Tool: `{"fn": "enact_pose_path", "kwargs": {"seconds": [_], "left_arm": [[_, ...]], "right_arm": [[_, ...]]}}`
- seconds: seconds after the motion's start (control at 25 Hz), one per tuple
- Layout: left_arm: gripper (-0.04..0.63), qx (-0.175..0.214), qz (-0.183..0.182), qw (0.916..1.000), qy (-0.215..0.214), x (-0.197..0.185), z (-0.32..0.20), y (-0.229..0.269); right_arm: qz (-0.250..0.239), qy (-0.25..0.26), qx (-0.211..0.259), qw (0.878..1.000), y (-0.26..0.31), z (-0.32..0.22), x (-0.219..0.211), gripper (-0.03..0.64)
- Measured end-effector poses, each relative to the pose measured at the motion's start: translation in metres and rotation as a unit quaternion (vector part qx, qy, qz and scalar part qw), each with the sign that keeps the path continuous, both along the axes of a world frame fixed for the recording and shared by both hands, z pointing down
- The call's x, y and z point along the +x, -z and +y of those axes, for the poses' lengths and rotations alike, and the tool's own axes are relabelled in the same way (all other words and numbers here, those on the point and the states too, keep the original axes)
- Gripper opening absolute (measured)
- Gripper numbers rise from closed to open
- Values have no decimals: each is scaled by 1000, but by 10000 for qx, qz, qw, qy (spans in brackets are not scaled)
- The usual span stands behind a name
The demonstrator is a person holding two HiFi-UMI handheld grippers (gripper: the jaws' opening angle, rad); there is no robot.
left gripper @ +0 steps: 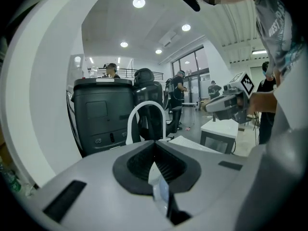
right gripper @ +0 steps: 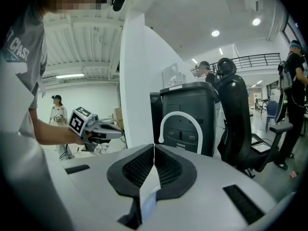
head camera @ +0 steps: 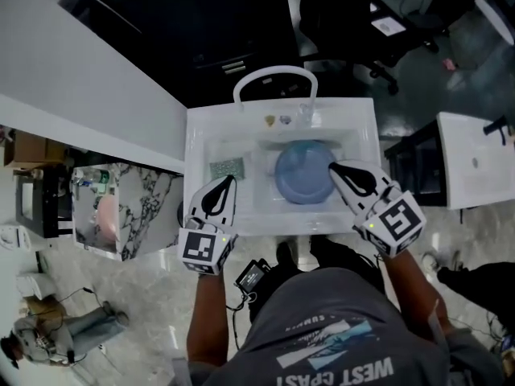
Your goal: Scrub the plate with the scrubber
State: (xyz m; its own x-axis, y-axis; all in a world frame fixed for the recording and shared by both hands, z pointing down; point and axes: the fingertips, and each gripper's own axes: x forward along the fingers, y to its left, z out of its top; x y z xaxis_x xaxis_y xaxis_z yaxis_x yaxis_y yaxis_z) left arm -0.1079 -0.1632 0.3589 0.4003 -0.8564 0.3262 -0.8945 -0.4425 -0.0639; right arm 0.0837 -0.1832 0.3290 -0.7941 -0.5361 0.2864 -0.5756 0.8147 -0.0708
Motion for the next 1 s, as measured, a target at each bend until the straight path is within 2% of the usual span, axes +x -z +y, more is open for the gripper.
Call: {"fn": "enact_pose_path", "kwargs": {"seconds": [0.28, 0.52, 0.68, 0.8, 1.0], "left_arm": [[2, -443, -359, 9977, 365, -32, -20, -53], [3, -909, -707, 9933, 118, -46, -26, -106], [5, -1356, -1090, 9847, -53, -59, -25, -154], [69, -1683, -1249, 9775, -231, -64, -26, -187], [98, -2052, -1742, 9623, -397, -77, -29, -236]], "right_arm": [[85, 233, -230, 9994, -24, -23, -10, 31], [234, 340, -535, 9977, -51, -38, -16, 31], [293, 405, -678, 9964, -73, -43, -19, 31], [331, 432, -792, 9954, -87, -46, -20, 31], [421, 452, -1003, 9930, -112, -47, -21, 31]]}}
